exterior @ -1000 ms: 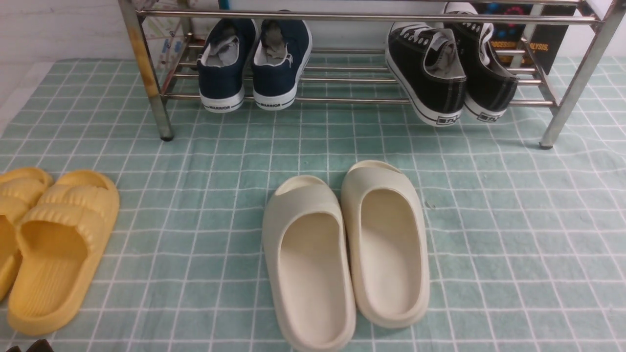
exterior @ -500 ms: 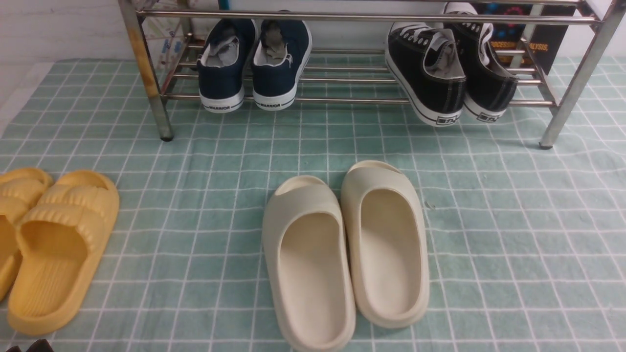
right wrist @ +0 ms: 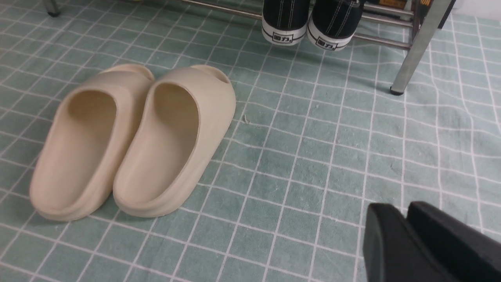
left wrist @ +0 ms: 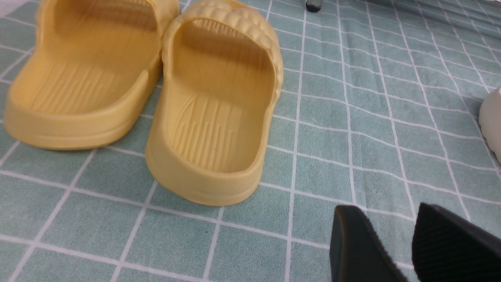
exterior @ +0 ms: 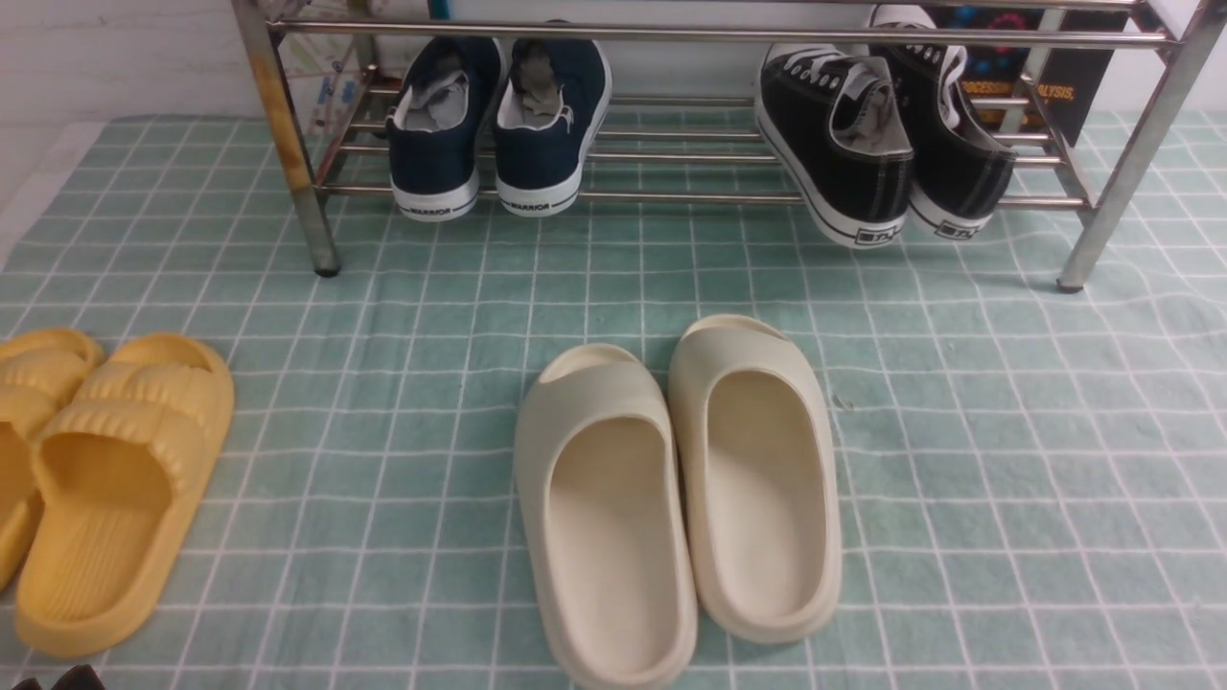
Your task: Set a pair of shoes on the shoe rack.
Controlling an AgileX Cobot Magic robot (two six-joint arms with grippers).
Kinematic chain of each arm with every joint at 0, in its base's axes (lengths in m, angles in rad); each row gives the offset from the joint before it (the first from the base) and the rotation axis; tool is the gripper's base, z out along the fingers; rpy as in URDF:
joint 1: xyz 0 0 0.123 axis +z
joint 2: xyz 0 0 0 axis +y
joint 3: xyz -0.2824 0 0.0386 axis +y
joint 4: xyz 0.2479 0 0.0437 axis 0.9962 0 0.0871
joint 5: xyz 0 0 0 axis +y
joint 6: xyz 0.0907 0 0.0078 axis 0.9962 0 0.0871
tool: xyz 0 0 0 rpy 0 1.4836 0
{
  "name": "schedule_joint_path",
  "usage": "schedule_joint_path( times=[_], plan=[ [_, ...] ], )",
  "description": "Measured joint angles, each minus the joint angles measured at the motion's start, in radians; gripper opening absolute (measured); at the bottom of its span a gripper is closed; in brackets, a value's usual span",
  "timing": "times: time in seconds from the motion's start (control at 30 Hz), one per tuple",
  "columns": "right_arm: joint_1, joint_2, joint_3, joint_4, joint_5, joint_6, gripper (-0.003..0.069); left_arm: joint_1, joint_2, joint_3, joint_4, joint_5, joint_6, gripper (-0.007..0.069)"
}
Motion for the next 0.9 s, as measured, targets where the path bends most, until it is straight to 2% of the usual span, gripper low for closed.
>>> schedule_joint_path(
  times=[0.2, 0.27, 0.3, 0.33, 0.37, 0.53, 0.63, 0.67, 0.7, 0.9],
  plan=[
    [0.0, 0.0, 0.0, 0.012, 0.013, 0.001, 0.0108, 0.0, 0.0, 0.0, 0.0, 0.0, 0.0, 0.0239],
    [0.0, 0.0, 0.008, 0.012, 0.005, 0.001, 0.0081, 0.0, 0.0, 0.0, 0.0, 0.0, 0.0, 0.0239],
    [0.0, -0.002, 0.034, 0.008, -0.036, 0.001, 0.003, 0.0, 0.0, 0.0, 0.0, 0.0, 0.0, 0.0239],
    [0.0, -0.002, 0.039, 0.008, -0.036, 0.001, 0.0024, 0.0, 0.0, 0.0, 0.0, 0.0, 0.0, 0.0239],
    [0.0, -0.014, 0.095, -0.013, -0.115, 0.001, -0.0002, 0.0, 0.0, 0.0, 0.0, 0.0, 0.0, 0.0239],
    [-0.042, -0.113, 0.317, -0.089, -0.416, 0.017, -0.0005, 0.0, 0.0, 0.0, 0.0, 0.0, 0.0, 0.0239],
    [-0.097, -0.183, 0.482, -0.138, -0.618, 0.089, -0.0005, 0.0, 0.0, 0.0, 0.0, 0.0, 0.0, 0.0239],
    [-0.102, -0.188, 0.482, -0.142, -0.618, 0.089, -0.0005, 0.0, 0.0, 0.0, 0.0, 0.0, 0.0, 0.0239],
    [-0.14, -0.228, 0.574, -0.175, -0.7, 0.155, -0.0005, 0.0, 0.0, 0.0, 0.0, 0.0, 0.0, 0.0239],
    [-0.252, -0.348, 0.808, -0.252, -0.772, 0.355, -0.0005, 0.0, 0.0, 0.0, 0.0, 0.0, 0.0, 0.0239]
  ],
)
